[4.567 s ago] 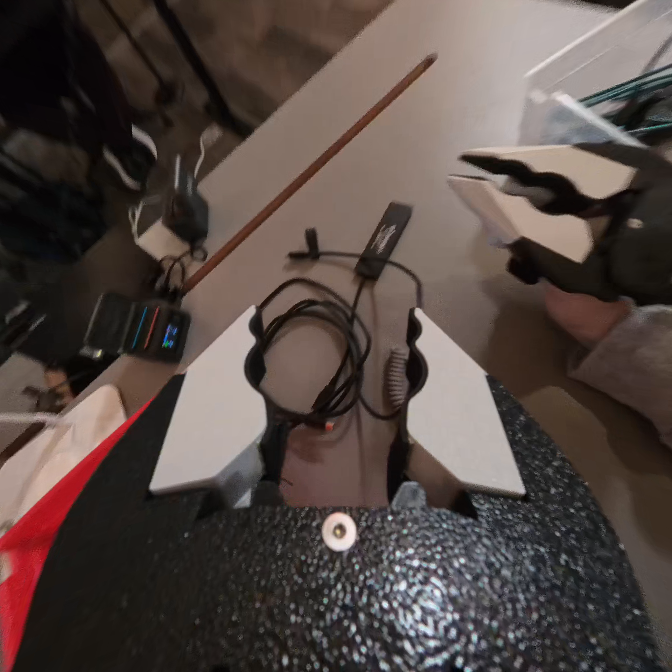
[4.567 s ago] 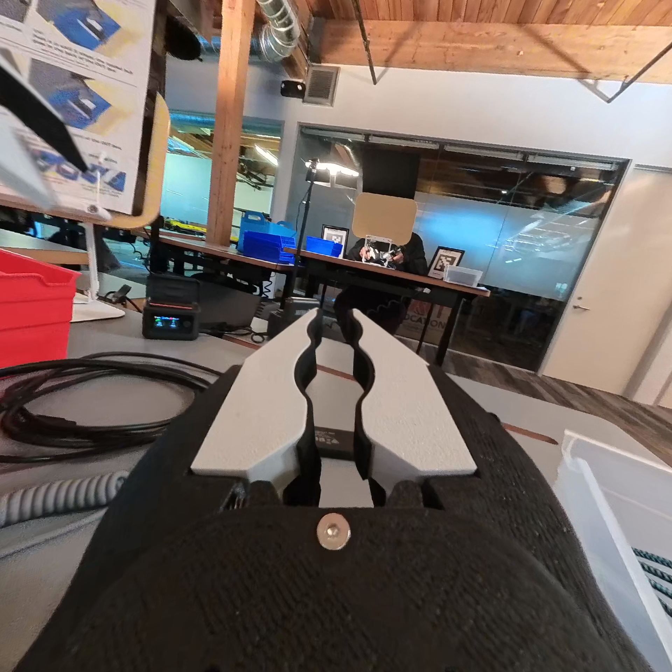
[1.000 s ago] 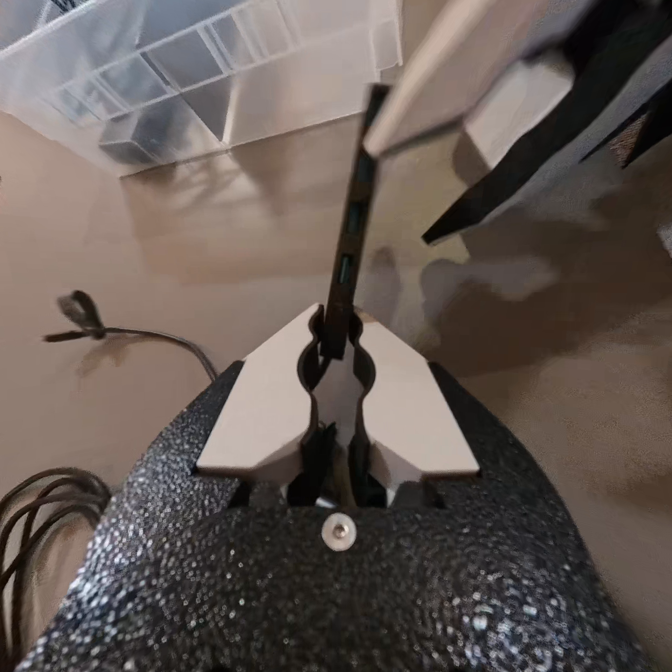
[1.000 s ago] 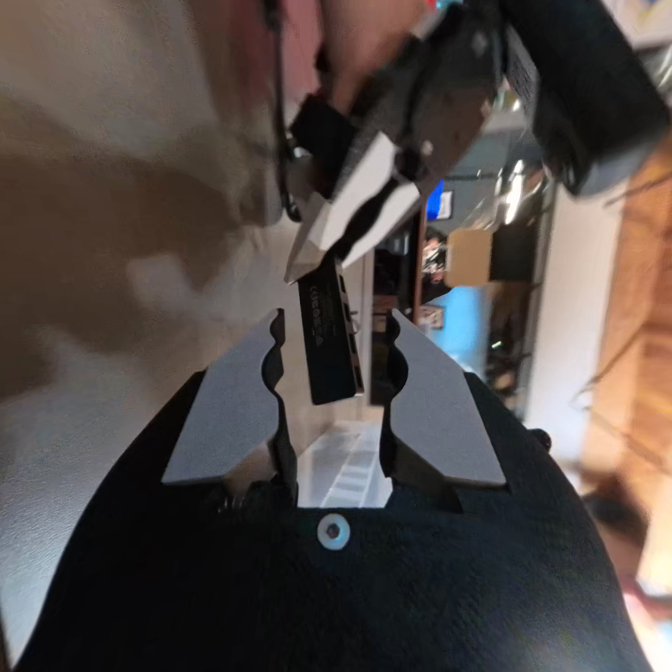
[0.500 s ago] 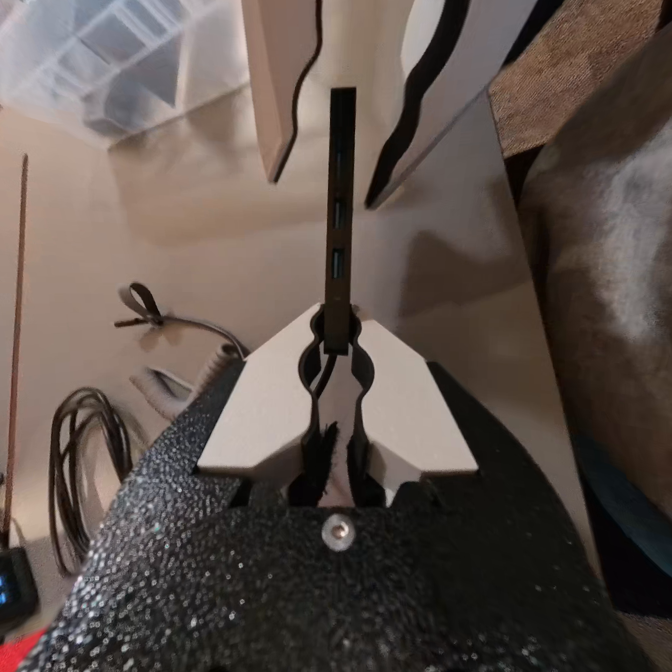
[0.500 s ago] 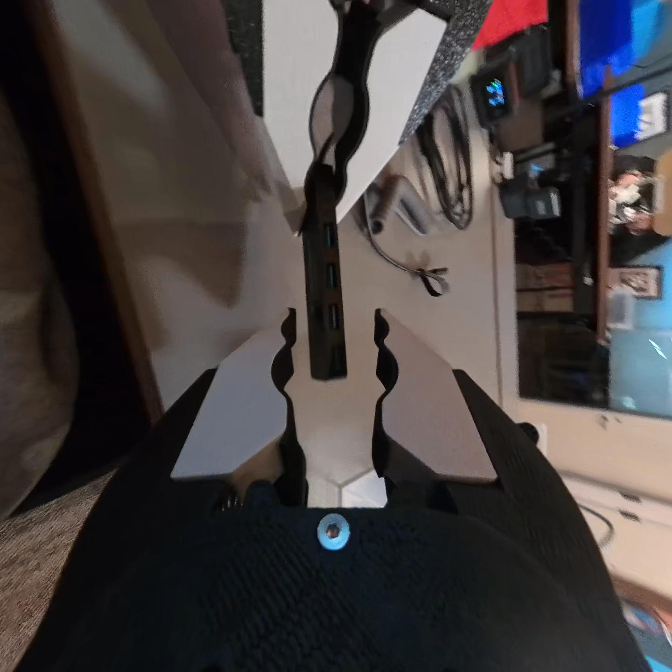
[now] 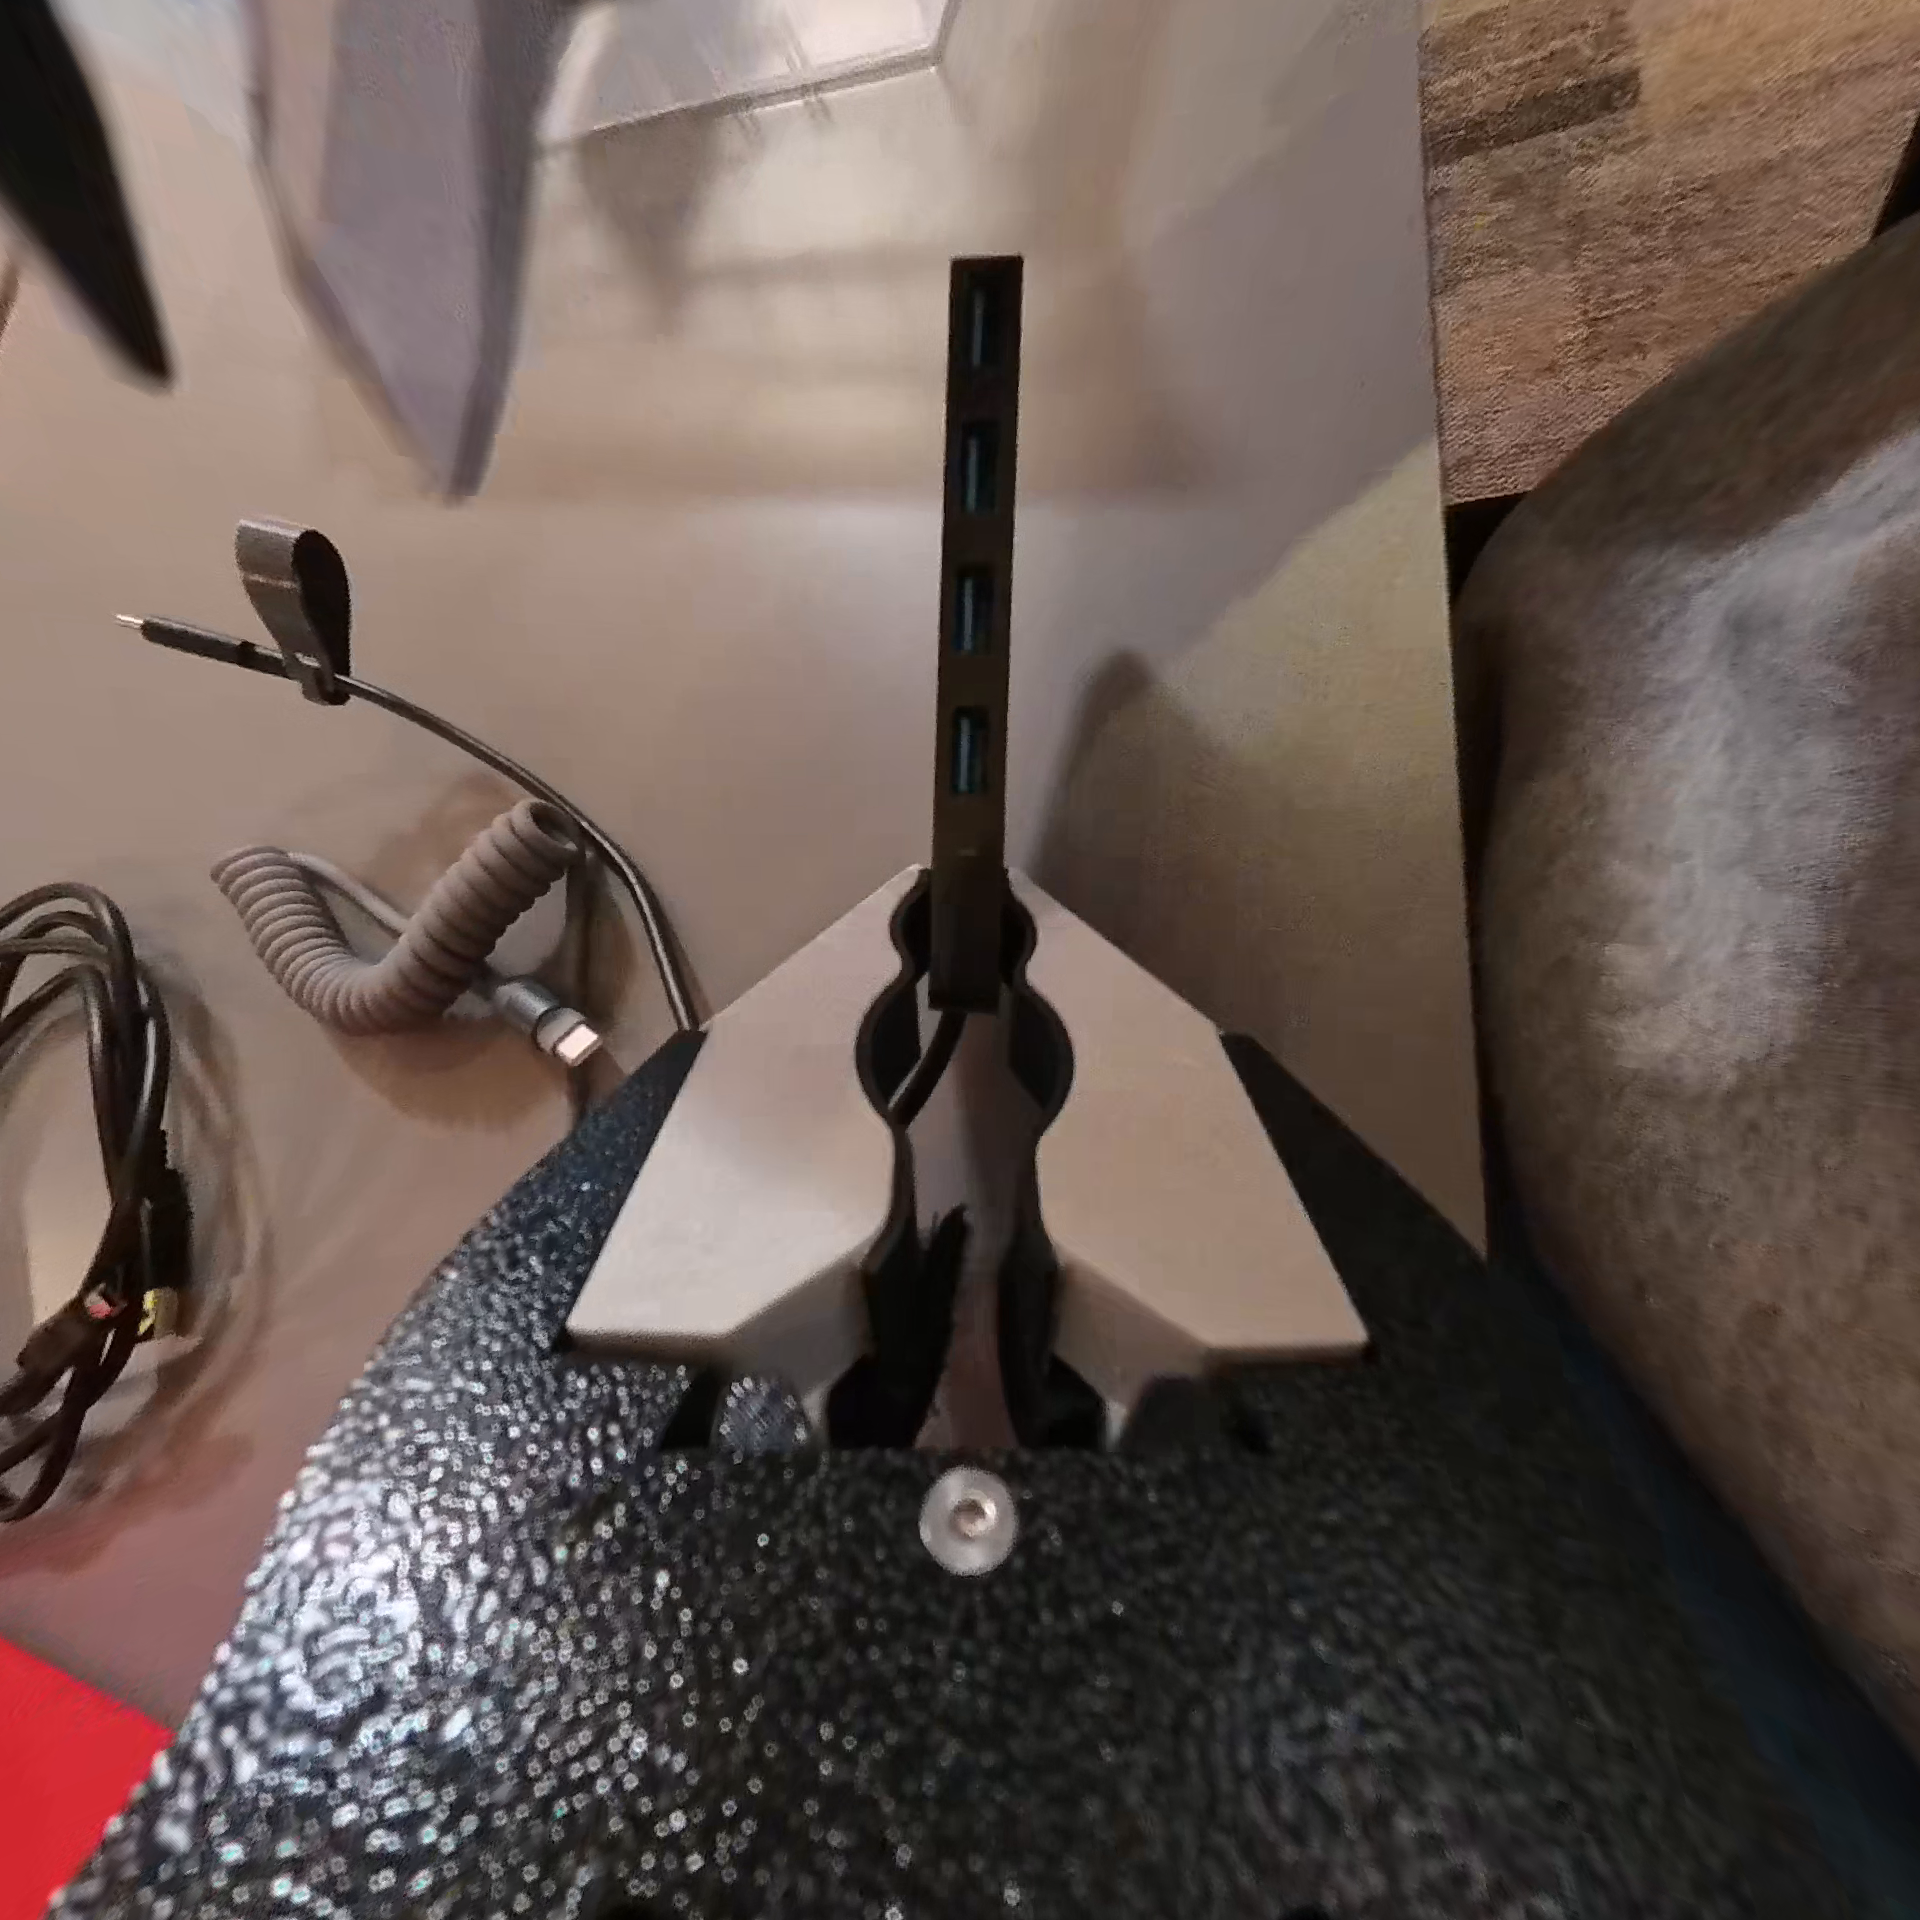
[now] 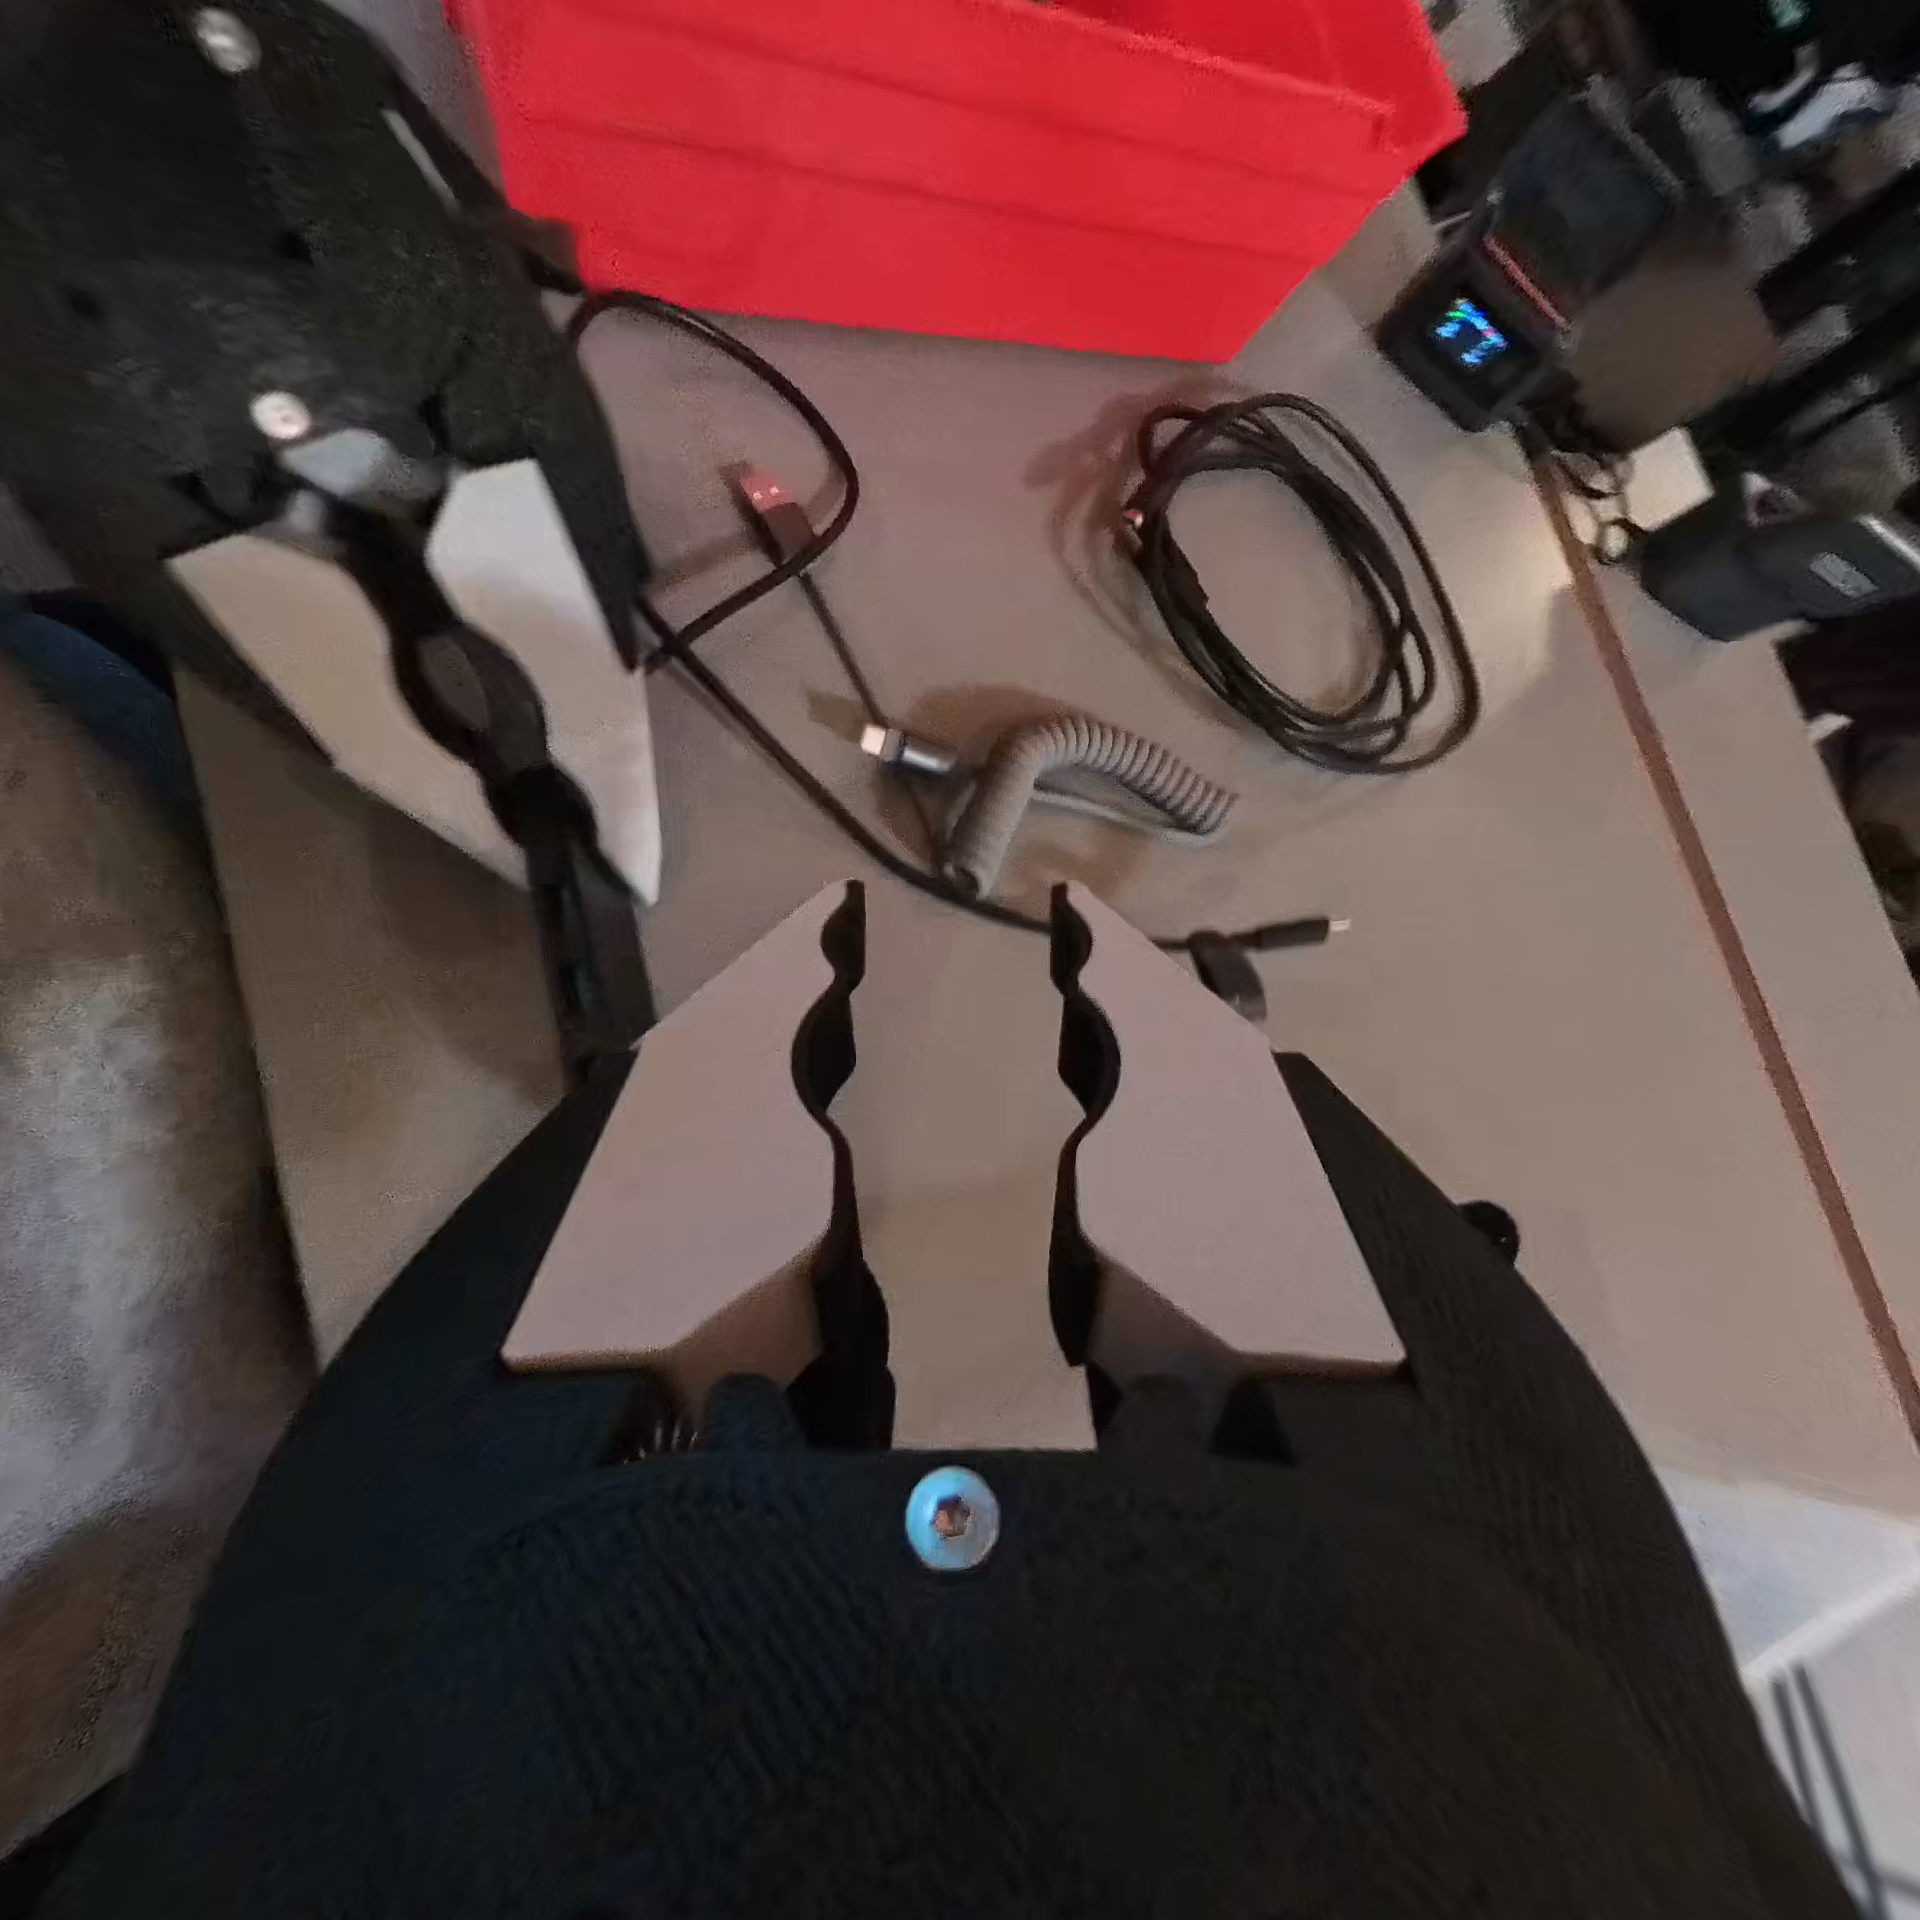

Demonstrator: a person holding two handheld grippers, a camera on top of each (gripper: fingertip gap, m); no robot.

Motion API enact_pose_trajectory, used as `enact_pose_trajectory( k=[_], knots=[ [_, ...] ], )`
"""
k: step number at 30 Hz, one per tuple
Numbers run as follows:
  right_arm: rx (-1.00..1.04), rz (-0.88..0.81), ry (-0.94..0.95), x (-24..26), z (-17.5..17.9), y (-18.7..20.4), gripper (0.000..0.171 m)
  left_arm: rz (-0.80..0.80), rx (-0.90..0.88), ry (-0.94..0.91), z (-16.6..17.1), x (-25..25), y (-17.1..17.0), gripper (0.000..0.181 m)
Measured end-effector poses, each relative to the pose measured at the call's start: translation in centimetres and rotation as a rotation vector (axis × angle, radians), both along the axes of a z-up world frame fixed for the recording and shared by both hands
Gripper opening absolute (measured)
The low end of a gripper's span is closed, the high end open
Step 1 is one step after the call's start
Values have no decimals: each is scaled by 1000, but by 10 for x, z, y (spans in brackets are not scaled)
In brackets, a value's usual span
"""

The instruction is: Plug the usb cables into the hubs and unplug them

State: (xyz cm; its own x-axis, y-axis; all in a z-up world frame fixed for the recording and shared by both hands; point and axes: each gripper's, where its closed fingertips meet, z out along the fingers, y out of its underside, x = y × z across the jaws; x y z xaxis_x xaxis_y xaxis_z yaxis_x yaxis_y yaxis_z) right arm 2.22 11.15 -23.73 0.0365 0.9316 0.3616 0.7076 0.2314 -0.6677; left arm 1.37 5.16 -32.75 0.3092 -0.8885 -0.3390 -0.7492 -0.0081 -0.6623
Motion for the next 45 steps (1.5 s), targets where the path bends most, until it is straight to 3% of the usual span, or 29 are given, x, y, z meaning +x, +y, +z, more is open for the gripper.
enact_pose_trajectory(
  k=[1,6,12,15,21,23,25,28,32,45],
  knots=[
    [-10,6,-23,-11,-1,7,34,5,16,4,0,0,0,8],
    [-123,-23,0,-79,6,48,27,38,100,-19,2,-2,2,9],
    [-391,-104,-39,-136,-14,97,22,56,175,-58,8,-2,8,8],
    [-285,-101,-165,-142,-34,129,17,66,169,-96,10,-2,11,8],
    [-191,42,-418,-145,-71,156,18,71,146,-124,11,-2,12,8],
    [-214,154,-368,-153,-59,140,20,71,156,-116,11,-2,12,9],
    [-295,344,-297,-157,-39,93,19,65,165,-109,11,-1,12,9],
    [-377,523,-359,-139,-39,30,18,59,177,-99,11,-1,12,9],
    [-267,542,-543,-113,-79,9,20,54,170,-106,11,0,12,9],
    [-319,504,-420,-131,-93,-17,28,58,158,-117,11,0,12,8]
  ],
)
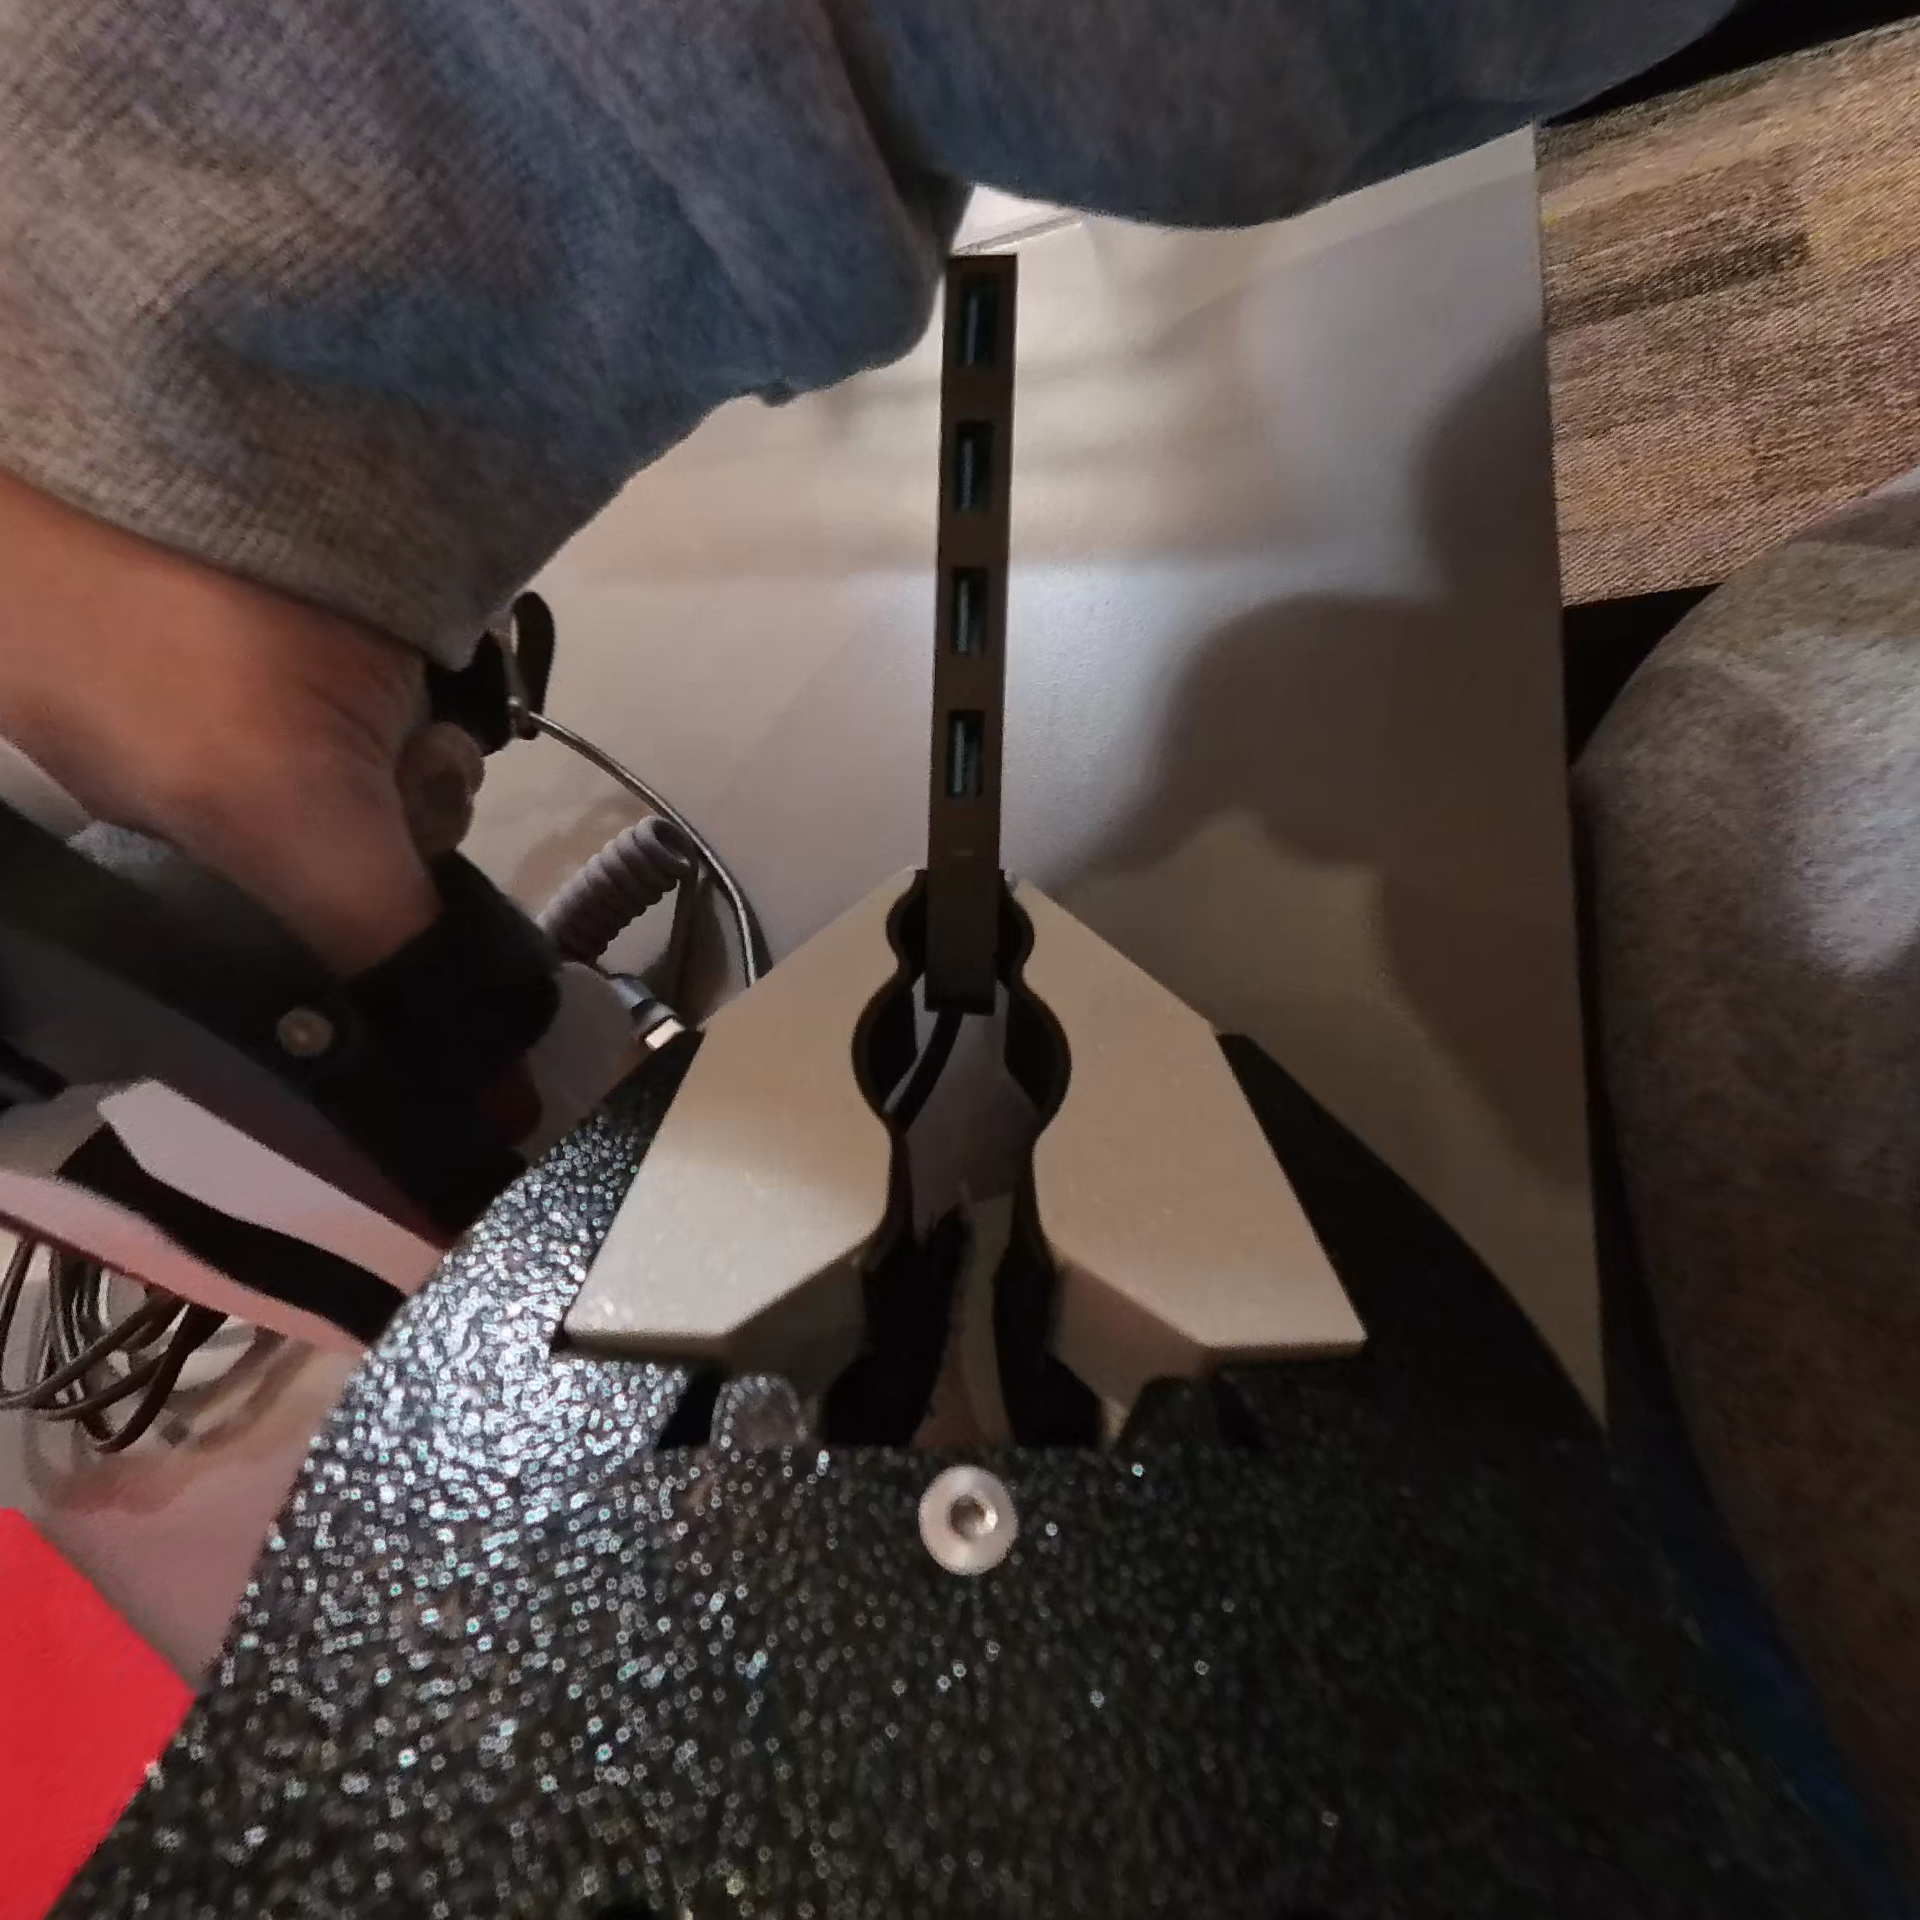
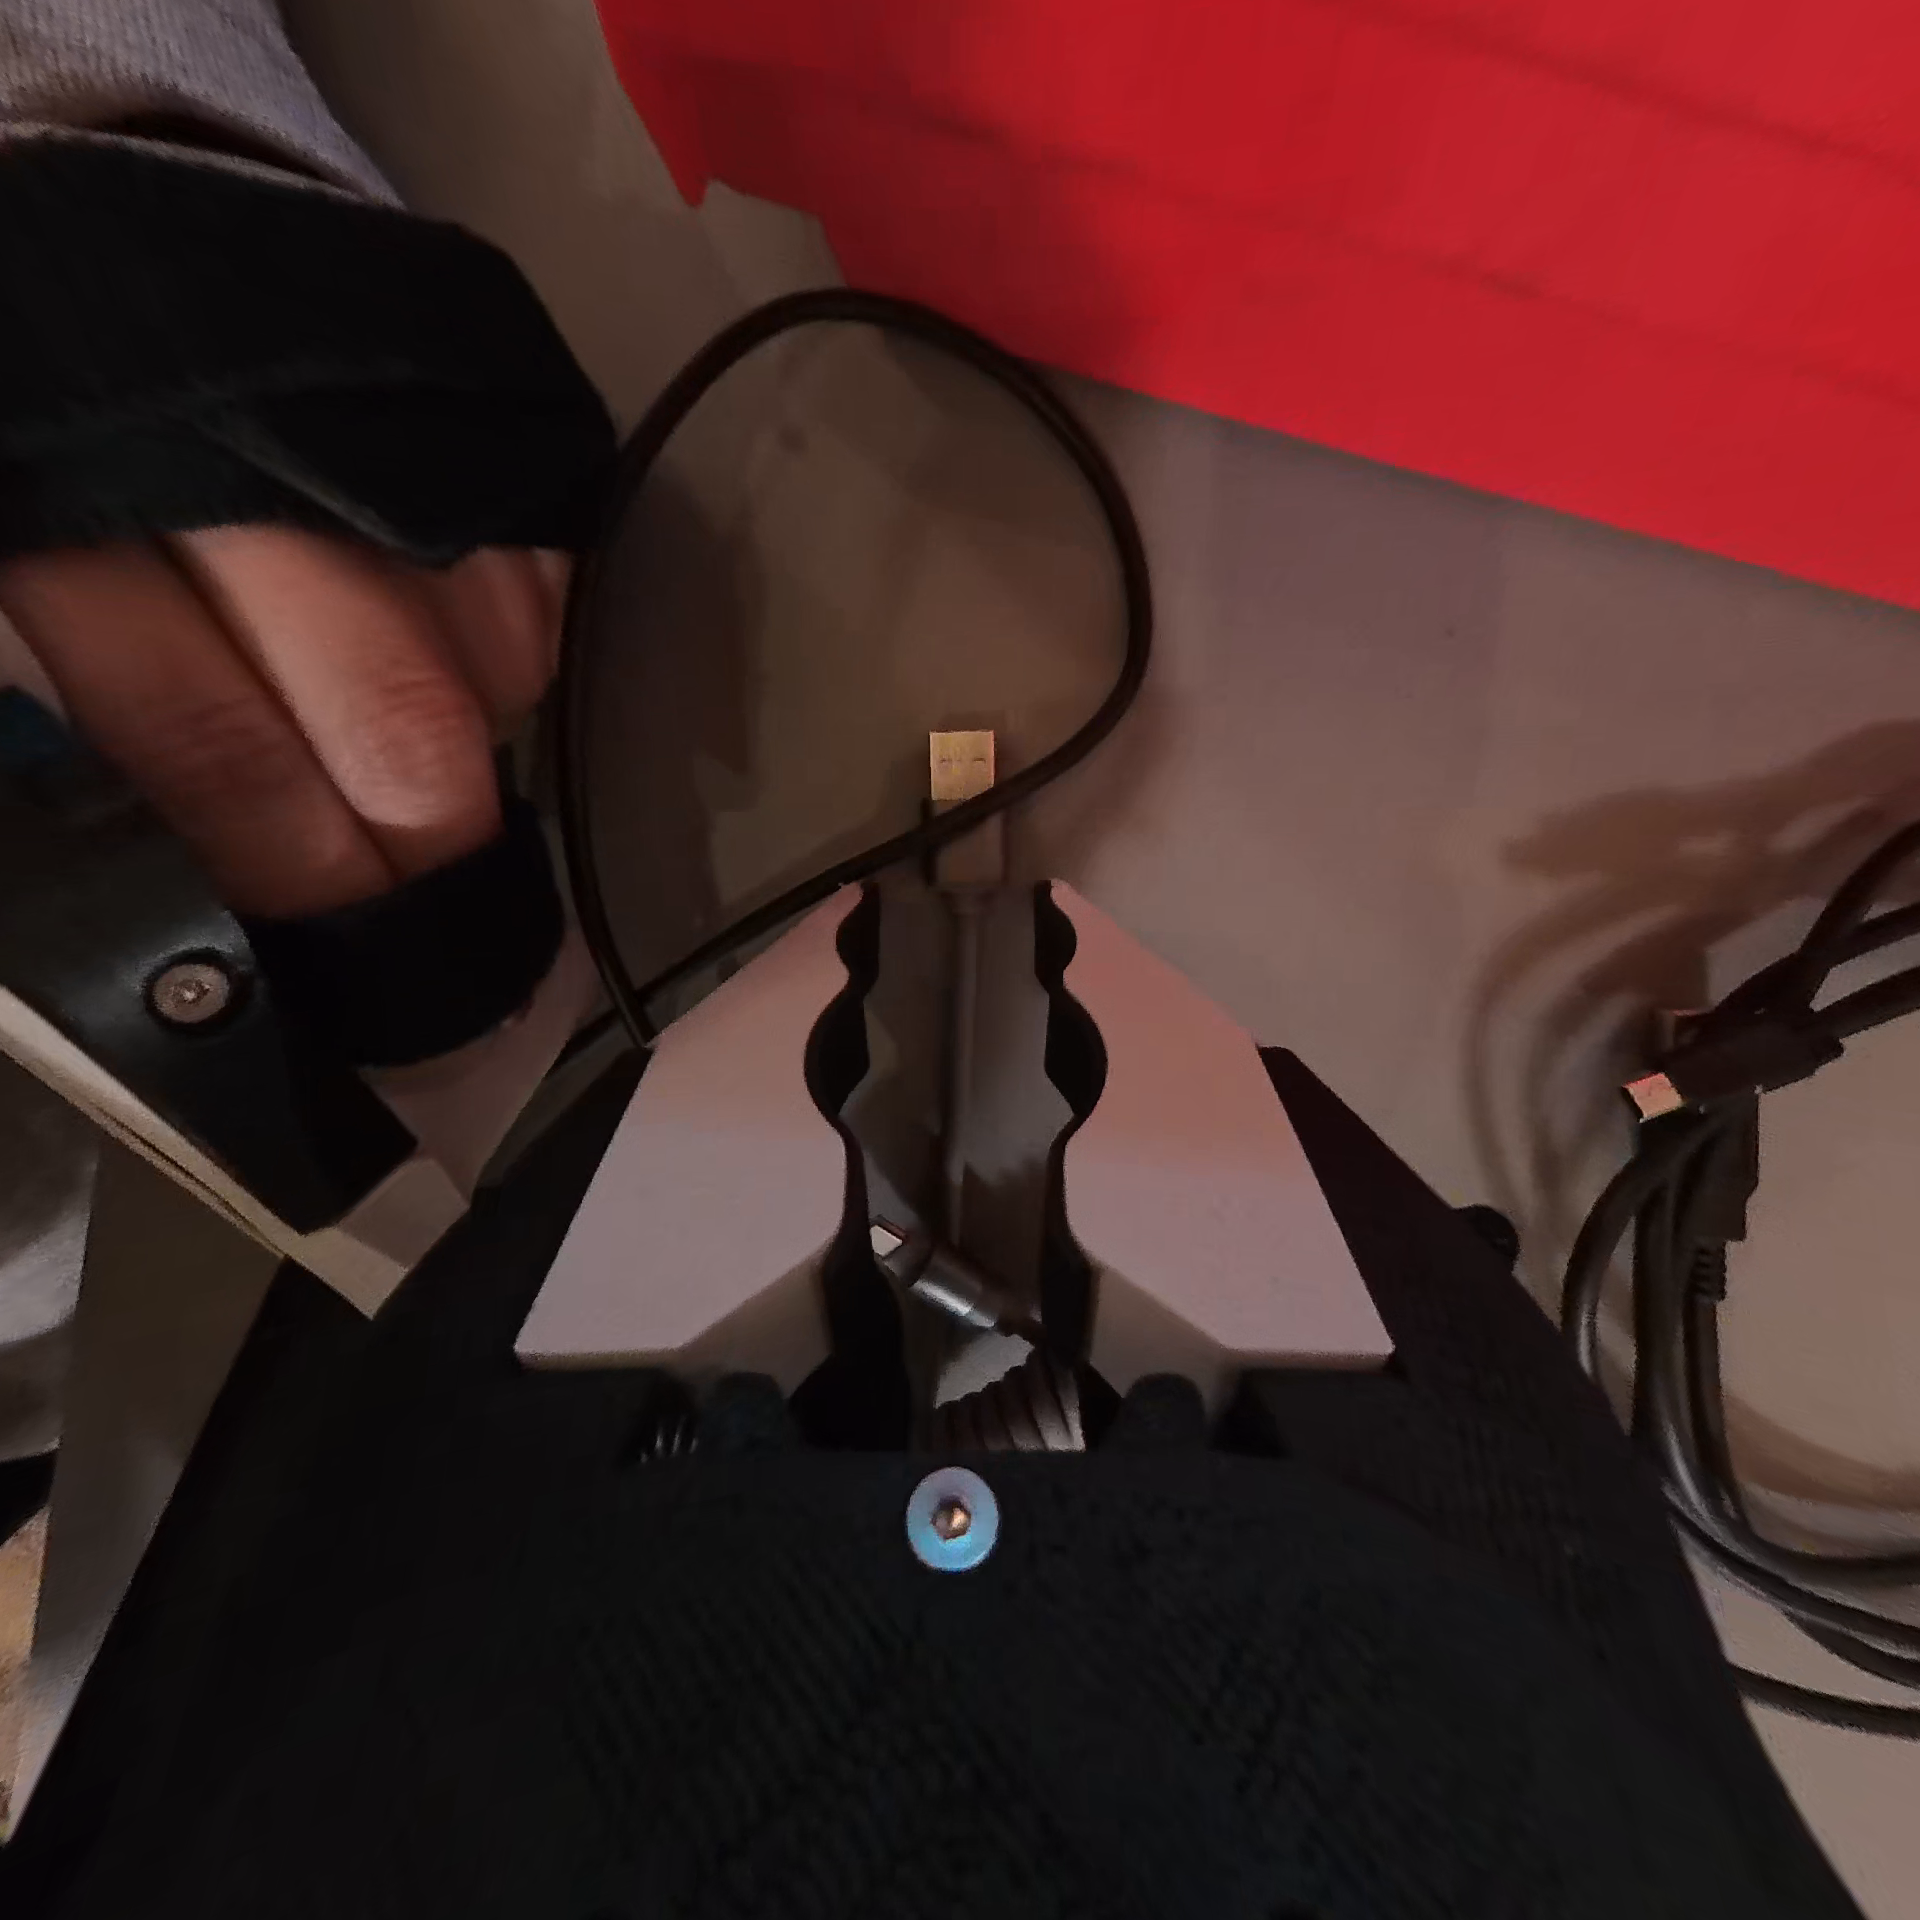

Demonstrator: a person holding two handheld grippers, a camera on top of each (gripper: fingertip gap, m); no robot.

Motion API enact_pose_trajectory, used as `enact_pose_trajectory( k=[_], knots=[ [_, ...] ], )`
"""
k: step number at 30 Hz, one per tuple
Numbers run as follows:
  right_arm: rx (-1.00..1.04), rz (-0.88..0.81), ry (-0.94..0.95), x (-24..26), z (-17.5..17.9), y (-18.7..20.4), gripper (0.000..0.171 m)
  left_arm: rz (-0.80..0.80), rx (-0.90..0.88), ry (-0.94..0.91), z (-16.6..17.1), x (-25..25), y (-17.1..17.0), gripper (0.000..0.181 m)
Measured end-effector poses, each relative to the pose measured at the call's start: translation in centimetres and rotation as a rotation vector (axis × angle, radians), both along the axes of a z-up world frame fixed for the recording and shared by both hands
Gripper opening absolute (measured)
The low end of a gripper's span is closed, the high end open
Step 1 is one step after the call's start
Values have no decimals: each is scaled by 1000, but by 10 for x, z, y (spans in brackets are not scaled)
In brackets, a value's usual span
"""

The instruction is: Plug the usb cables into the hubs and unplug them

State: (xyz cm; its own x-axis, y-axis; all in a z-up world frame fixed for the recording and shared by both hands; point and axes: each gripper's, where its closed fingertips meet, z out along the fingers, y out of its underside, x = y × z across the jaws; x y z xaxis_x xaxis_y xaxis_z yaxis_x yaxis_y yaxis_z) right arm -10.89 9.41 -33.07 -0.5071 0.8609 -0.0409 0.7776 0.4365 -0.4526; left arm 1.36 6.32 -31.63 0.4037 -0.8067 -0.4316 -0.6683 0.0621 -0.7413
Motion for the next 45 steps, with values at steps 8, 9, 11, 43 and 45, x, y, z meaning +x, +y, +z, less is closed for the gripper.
enact_pose_trajectory(
  k=[8,9,11,43,45],
  knots=[
    [40,-75,76,-1,0,5,14,-1,10,11,0,0,0,9],
    [78,-73,88,2,2,9,14,3,4,9,-1,0,0,9],
    [140,-98,143,8,13,20,14,12,-34,-4,-1,-1,1,9],
    [1070,-200,384,163,118,32,0,174,-237,-119,7,-38,24,9],
    [1174,-146,299,171,113,29,0,220,-239,-104,7,-45,28,9]
  ],
)
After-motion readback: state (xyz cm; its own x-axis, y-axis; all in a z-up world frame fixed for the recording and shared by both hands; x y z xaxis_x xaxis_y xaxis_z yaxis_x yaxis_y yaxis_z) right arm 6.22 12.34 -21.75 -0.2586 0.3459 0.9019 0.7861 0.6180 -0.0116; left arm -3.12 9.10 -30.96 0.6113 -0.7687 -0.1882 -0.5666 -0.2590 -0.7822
